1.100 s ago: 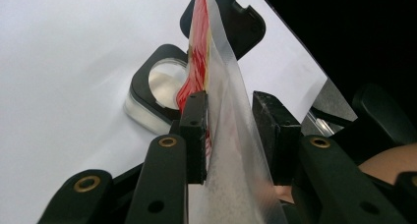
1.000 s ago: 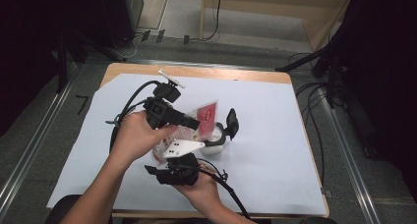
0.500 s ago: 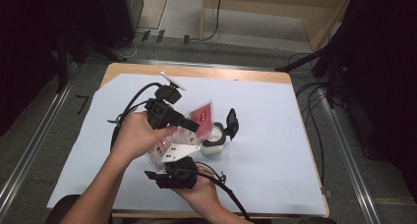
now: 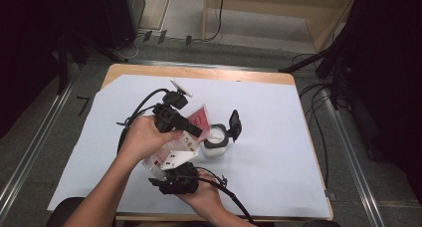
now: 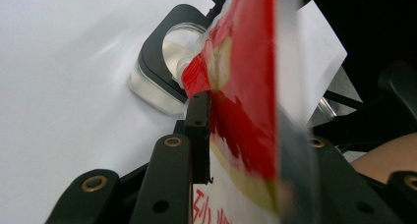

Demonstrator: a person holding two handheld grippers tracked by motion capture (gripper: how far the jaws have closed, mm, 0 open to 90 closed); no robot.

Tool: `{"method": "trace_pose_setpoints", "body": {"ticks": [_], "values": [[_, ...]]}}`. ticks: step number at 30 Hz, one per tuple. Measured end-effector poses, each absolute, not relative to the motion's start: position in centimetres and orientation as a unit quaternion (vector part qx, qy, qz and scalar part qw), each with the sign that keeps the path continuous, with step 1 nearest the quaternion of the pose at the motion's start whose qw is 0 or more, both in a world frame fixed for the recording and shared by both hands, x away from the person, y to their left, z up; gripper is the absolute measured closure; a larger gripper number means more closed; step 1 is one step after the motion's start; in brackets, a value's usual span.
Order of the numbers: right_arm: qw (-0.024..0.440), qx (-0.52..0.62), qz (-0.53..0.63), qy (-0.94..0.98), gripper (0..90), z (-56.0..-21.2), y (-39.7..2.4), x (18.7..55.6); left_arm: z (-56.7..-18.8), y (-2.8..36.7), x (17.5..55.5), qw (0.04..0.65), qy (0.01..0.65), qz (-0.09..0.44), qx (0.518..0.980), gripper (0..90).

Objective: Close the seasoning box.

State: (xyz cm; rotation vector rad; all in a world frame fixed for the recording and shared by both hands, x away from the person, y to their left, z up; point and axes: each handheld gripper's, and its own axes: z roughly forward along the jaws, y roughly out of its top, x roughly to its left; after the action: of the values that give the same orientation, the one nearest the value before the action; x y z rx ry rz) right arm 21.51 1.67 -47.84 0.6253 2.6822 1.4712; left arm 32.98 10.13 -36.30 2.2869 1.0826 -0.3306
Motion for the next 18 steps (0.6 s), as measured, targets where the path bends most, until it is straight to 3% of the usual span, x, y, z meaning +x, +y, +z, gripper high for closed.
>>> {"method": "trace_pose_setpoints", "body": {"ticks": [8,18], "values": [[0.011,0.197,0.464,0.864,57.5,-48.2,1.7,21.6,-36.8,10.4,33.2,0.291,0.403,-0.135,0.857,79.4],[0.015,0.204,0.458,0.865,57.7,-48.1,1.3,22.1,-36.4,12.2,33.5,0.341,0.414,-0.181,0.824,86.6]]}}
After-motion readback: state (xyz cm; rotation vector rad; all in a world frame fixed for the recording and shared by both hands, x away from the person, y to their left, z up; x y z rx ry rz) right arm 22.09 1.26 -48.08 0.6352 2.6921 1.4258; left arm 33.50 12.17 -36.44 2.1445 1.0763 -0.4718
